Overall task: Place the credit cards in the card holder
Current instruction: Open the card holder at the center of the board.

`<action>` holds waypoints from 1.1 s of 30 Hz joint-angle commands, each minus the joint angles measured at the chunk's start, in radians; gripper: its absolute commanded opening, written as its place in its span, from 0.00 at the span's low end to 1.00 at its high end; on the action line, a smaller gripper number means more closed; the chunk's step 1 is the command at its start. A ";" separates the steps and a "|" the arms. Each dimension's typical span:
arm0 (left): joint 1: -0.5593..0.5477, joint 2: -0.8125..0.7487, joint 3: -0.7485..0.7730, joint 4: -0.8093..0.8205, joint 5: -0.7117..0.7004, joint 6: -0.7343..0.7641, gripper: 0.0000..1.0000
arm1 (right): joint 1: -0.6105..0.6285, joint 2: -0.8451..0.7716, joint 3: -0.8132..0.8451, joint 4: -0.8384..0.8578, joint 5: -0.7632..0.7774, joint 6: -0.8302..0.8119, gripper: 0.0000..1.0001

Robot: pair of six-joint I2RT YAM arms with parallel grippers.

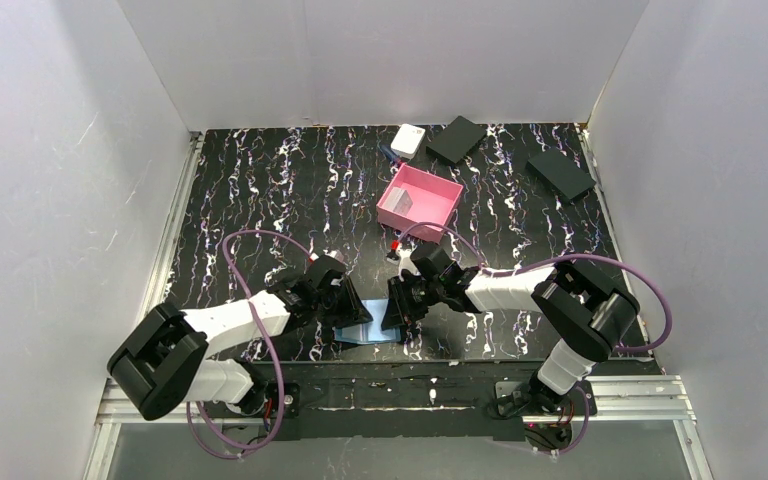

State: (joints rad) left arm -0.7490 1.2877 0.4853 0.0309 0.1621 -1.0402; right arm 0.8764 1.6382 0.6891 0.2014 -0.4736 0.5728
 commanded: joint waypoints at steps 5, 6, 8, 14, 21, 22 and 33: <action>-0.001 -0.078 -0.039 -0.003 -0.011 -0.018 0.12 | -0.003 0.003 -0.005 -0.009 0.024 -0.011 0.27; -0.001 -0.083 -0.042 -0.008 -0.015 -0.019 0.12 | -0.003 0.003 -0.003 -0.013 0.025 -0.011 0.27; 0.000 -0.095 -0.044 -0.029 -0.028 -0.020 0.13 | -0.003 -0.001 0.004 -0.024 0.028 -0.014 0.29; 0.000 -0.178 -0.047 -0.190 -0.097 0.004 0.25 | -0.003 -0.035 0.059 -0.121 0.055 -0.046 0.35; 0.000 -0.277 -0.071 -0.305 -0.148 0.024 0.28 | -0.005 -0.072 0.170 -0.280 0.108 -0.088 0.39; 0.000 -0.275 -0.075 -0.305 -0.148 0.023 0.28 | -0.007 -0.076 0.195 -0.306 0.119 -0.096 0.40; 0.000 -0.227 0.007 -0.337 -0.115 0.068 0.28 | -0.117 -0.024 0.577 -0.566 0.298 -0.236 0.55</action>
State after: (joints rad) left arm -0.7490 1.0577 0.4295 -0.2438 0.0527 -1.0165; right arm 0.8183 1.6047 1.1196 -0.2367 -0.2995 0.4332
